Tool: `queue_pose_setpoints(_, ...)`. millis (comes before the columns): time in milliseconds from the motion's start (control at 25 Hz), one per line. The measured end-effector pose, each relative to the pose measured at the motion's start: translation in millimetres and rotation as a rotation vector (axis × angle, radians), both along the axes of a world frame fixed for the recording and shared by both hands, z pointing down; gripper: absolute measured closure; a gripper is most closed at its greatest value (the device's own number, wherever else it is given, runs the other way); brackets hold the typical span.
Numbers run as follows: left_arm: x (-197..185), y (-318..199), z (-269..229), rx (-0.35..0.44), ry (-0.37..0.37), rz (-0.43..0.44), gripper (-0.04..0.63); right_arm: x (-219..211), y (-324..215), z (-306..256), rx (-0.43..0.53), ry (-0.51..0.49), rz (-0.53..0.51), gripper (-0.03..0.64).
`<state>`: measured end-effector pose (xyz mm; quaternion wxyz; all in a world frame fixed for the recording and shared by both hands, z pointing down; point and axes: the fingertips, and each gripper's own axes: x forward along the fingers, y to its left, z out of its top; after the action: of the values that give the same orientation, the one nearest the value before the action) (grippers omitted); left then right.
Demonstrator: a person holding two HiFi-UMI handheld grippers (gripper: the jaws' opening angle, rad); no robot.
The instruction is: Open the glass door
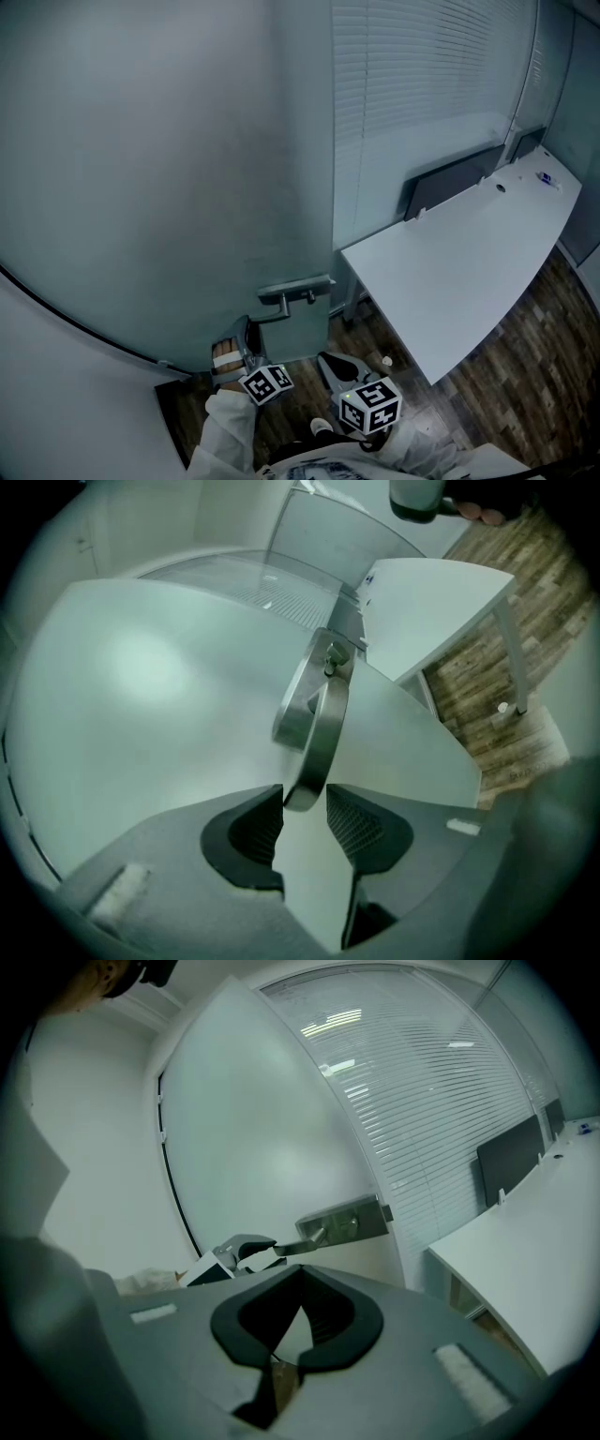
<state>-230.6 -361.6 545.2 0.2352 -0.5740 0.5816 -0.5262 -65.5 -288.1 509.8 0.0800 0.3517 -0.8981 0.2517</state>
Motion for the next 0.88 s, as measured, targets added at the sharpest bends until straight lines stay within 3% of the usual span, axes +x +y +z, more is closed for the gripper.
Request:
queue_pose_setpoints(120,-14,33,7,0.012,0.135,-0.096,0.453,1,6,-3,0.014,-0.002,-0.016,0.612)
queue_pose_setpoints(240,-22,73,10,0.06,0.385,-0.195,0.581,-3,14,1,0.036,-0.002,-0.033,0.612)
queue_pose_setpoints(400,-25,140,-2,0.159,0.747,-0.312,0.592,-7,43,1,0.059,0.003,-0.087,0.612)
queue_pose_setpoints(480,-25,175,-11,0.205,0.887,-0.361,0.592,-9,62,0,0.065,0.006,-0.111,0.612)
queue_pose_setpoints(640,-20,248,-27,0.269,0.954,-0.383,0.592,-13,113,-10,0.087,0.0,-0.157,0.612)
queue_pose_setpoints(800,11,321,-48,0.301,1.081,-0.327,0.592,-8,177,-20,0.114,-0.015,-0.189,0.612)
queue_pose_setpoints(880,27,353,-55,0.318,1.094,-0.302,0.592,-1,208,-22,0.126,-0.018,-0.193,0.612)
